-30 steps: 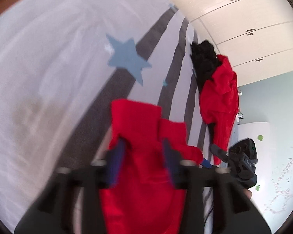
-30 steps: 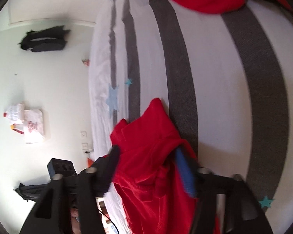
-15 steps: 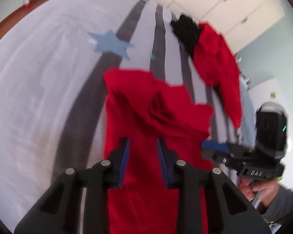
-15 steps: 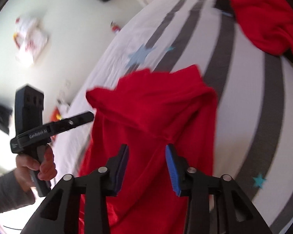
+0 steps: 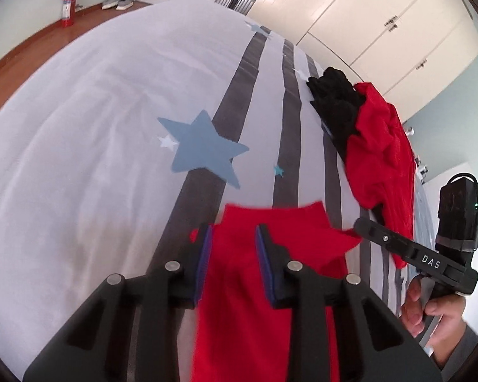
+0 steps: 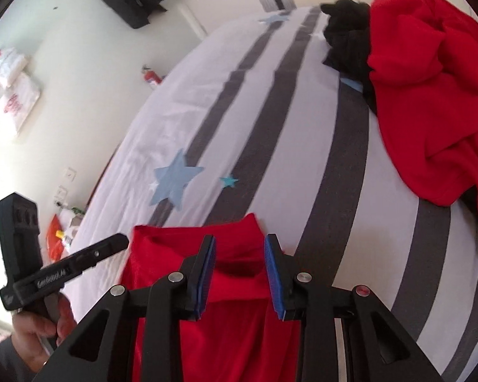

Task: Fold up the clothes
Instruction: 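Lay the hem onto the garment body and open both grippers, then close both grippers on the folded end of the red garment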

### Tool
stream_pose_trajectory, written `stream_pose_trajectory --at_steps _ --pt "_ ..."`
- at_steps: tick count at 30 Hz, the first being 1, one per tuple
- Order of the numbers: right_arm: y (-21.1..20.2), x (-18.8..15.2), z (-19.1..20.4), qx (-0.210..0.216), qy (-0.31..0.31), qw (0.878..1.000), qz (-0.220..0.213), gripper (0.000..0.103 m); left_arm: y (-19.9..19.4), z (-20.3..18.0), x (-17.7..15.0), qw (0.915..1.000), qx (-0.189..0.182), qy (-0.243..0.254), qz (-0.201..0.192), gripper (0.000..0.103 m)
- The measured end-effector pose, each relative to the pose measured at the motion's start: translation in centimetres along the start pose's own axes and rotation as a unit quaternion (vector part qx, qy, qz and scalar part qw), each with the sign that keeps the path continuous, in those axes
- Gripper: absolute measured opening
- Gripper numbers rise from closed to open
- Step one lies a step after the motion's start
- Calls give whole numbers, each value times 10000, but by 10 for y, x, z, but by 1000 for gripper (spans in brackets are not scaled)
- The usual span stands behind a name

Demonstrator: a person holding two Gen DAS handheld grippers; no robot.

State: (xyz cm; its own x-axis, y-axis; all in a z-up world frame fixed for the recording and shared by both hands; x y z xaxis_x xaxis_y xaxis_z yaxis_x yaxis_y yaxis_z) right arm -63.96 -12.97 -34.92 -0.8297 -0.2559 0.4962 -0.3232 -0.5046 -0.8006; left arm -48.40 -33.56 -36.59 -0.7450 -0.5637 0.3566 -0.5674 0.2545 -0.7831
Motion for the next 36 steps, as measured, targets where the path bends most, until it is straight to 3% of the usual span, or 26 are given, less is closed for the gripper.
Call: stream_pose_trajectory --at_steps 5,7,10,13,16,19,25,27,32,36 --pt "-22 -56 6 28 -325 9992 250 29 -17 7 -43 9978 270 572 188 26" --pt "-22 -78 10 -235 -586 9974 361 29 -8 14 -56 9958 503 649 413 26" --pt "-18 -99 8 -286 -536 9969 503 29 -3 27 -61 9966 532 393 499 26" --pt "-13 -96 1 -326 -446 9975 441 29 -1 24 -53 9970 533 434 349 26" --pt "-5 -71 0 -413 -431 9980 224 29 10 13 -39 9960 592 627 243 27" --pt "12 -46 -8 -665 -264 9968 362 29 27 6 -25 9946 734 672 292 26" --pt "45 -4 -25 -721 -108 9958 551 29 33 7 -17 9941 809 682 252 27" --pt "55 2 -29 -673 -92 9952 700 29 30 11 -15 9951 773 578 222 31" --pt "31 -3 -37 -668 83 9963 535 31 6 29 -7 9961 824 279 -137 32" --pt "-12 -31 -34 -582 -83 9978 301 34 -22 45 -18 9979 643 106 -31 32"
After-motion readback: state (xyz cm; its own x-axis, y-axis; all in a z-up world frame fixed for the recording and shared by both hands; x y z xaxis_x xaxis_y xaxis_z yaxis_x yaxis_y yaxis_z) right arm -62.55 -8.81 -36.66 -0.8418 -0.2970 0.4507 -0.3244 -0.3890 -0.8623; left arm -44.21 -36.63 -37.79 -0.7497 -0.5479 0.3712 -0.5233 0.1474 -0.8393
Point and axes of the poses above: each gripper's, at about its wrist camera, not at the fingertips, and y roughly the way its jaws point, z to its left, x to its top, the point moved 3 cm from there along y, roughly the way its jaws point, and after that the axes turned 9 degrees about -y, right-handed, at the moved point
